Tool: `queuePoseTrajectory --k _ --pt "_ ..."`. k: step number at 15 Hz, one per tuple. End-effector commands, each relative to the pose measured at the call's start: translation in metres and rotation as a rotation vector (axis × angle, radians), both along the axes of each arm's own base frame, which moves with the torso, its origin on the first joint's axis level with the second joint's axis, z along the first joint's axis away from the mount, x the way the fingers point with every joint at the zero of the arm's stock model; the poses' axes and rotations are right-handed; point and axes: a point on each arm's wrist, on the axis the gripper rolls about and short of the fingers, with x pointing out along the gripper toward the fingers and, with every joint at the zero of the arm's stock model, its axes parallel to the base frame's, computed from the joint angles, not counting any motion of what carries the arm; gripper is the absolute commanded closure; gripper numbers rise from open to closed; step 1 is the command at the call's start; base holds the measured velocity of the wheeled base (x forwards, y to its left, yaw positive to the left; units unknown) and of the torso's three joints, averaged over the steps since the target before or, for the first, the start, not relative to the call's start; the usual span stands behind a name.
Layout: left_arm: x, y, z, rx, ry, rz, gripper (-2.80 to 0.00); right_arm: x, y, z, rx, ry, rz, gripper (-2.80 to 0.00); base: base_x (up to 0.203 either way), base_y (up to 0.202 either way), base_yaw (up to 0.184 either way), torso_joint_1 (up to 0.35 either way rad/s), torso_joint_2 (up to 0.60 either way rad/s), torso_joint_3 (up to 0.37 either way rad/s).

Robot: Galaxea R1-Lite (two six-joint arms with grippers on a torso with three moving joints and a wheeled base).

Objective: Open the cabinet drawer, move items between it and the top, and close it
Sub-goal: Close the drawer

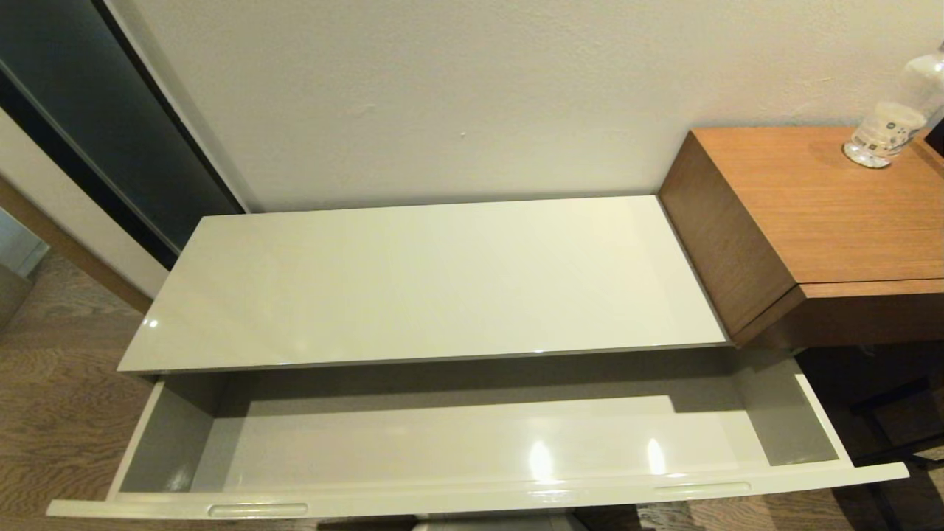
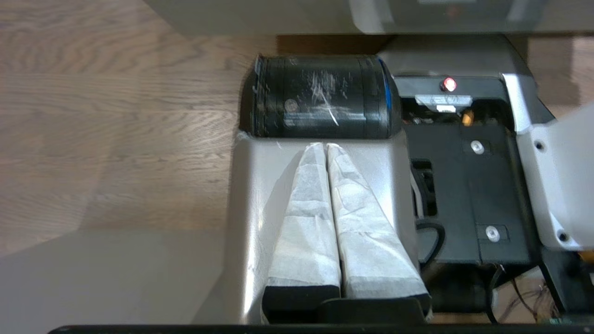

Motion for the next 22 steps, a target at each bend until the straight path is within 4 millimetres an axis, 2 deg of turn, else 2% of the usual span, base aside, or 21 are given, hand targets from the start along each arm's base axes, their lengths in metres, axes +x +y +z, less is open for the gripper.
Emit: queuePoseTrajectory --k 1,4,5,6,7,8,10,13,15,17,19,21,22 --pt "0.001 0.0 0.006 0.0 -0.068 0.002 0.0 -0.013 0.002 0.01 0.0 -0.082 0.023 0.0 0.0 0.0 0.0 0.0 0.0 0.0" --pt "0.001 0.0 0.01 -0.002 -0.098 0.004 0.0 -0.033 -0.019 0.0 -0.093 -0.191 0.179 0.0 0.0 0.0 0.0 0.0 0.0 0.0" --pt "0.001 0.0 0.01 -0.003 -0.101 0.003 0.0 -0.037 -0.018 -0.009 -0.116 -0.204 0.172 0.0 0.0 0.0 0.0 0.0 0.0 0.0" --pt "0.001 0.0 0.011 -0.004 -0.112 0.004 0.0 -0.043 -0.017 -0.03 -0.132 -0.22 0.164 0.0 0.0 0.0 0.0 0.0 0.0 0.0" --pt "0.001 0.0 0.013 -0.003 -0.129 0.002 0.0 -0.04 -0.016 -0.05 -0.138 -0.197 0.157 0.0 0.0 0.0 0.0 0.0 0.0 0.0" --pt "0.004 0.0 0.016 -0.005 -0.17 0.004 0.0 -0.036 -0.015 -0.06 -0.13 -0.167 0.146 0.0 0.0 0.0 0.0 0.0 0.0 0.0" --pt "0.012 0.0 0.022 -0.024 -0.245 0.012 0.0 -0.025 -0.014 -0.058 -0.014 -0.21 0.093 0.0 0.0 0.0 0.0 0.0 0.0 0.0" --pt "0.035 0.0 0.023 -0.09 -0.324 0.038 0.0 0.013 -0.014 -0.046 0.133 -0.338 0.04 0.0 0.0 0.0 0.0 0.0 0.0 0.0" --pt "0.056 0.0 0.021 -0.088 -0.403 0.04 0.0 0.044 -0.015 -0.046 0.129 -0.419 0.028 0.0 0.0 0.0 0.0 0.0 0.0 0.0" --pt "0.097 0.0 -0.005 -0.071 -0.442 0.041 0.0 0.094 -0.015 -0.072 0.085 -0.434 0.029 0.0 0.0 0.0 0.0 0.0 0.0 0.0" --pt "0.126 0.0 -0.029 -0.024 -0.553 0.027 0.0 0.131 -0.015 -0.102 0.032 -0.498 0.037 0.0 0.0 0.0 0.0 0.0 0.0 0.0" --pt "0.139 0.0 -0.049 0.032 -0.598 0.004 0.0 0.152 -0.015 -0.133 0.001 -0.532 0.037 0.0 0.0 0.0 0.0 0.0 0.0 0.0" --pt "0.14 -0.001 -0.05 0.026 -0.608 -0.004 0.0 0.156 -0.016 -0.144 -0.018 -0.508 0.019 0.0 0.0 0.0 0.0 0.0 0.0 0.0"
